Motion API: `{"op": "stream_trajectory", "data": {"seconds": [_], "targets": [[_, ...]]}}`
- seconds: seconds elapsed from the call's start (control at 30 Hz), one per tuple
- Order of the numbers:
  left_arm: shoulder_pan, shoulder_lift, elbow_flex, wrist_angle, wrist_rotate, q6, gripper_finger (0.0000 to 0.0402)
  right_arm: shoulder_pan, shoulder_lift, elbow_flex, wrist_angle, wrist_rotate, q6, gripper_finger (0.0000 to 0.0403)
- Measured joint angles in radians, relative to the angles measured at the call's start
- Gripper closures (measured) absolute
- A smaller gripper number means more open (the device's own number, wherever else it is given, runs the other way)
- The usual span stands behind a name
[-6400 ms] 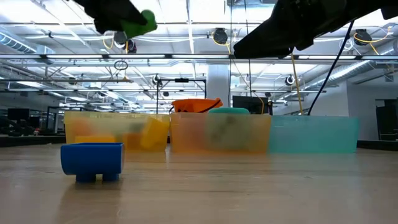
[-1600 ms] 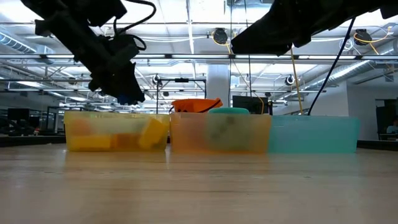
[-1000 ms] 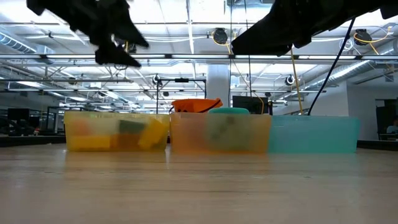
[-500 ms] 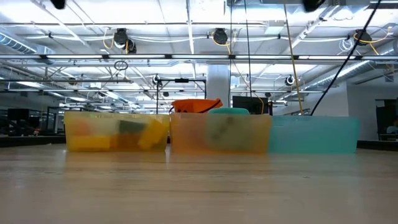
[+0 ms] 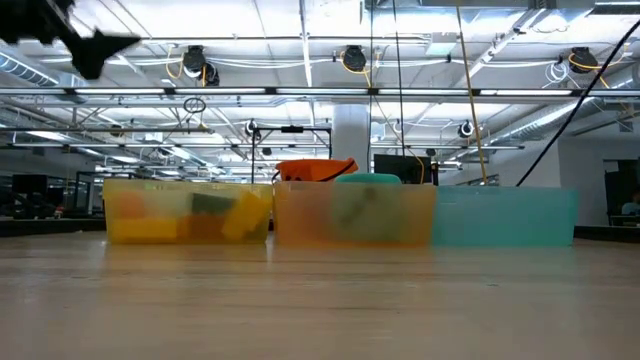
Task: Pick & Place Toys
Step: Return to Home Position
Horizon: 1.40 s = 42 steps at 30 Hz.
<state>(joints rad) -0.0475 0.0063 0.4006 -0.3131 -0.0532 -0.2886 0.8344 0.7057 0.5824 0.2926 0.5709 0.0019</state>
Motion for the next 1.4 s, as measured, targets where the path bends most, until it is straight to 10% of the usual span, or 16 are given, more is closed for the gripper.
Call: {"op": "stream_trajectory", "data": {"seconds": [0.43, 0.87, 1.4], "targets": [[0.001, 0.000, -0.322, 0.274, 0.111, 0.127, 0.0032, -0.083, -0.134, -0.362, 0.308, 0.003, 0.095, 0.0264], [0.003, 0.000, -0.384, 0.383, 0.070, 0.178, 0.0036, -0.212, -0.694, -0.388, -0.198, 0.005, 0.086, 0.0264], [0.004, 0.000, -0.385, 0.358, 0.048, 0.163, 0.0037, -0.291, -0.698, -0.493, -0.184, -0.075, 0.136, 0.0264]]}}
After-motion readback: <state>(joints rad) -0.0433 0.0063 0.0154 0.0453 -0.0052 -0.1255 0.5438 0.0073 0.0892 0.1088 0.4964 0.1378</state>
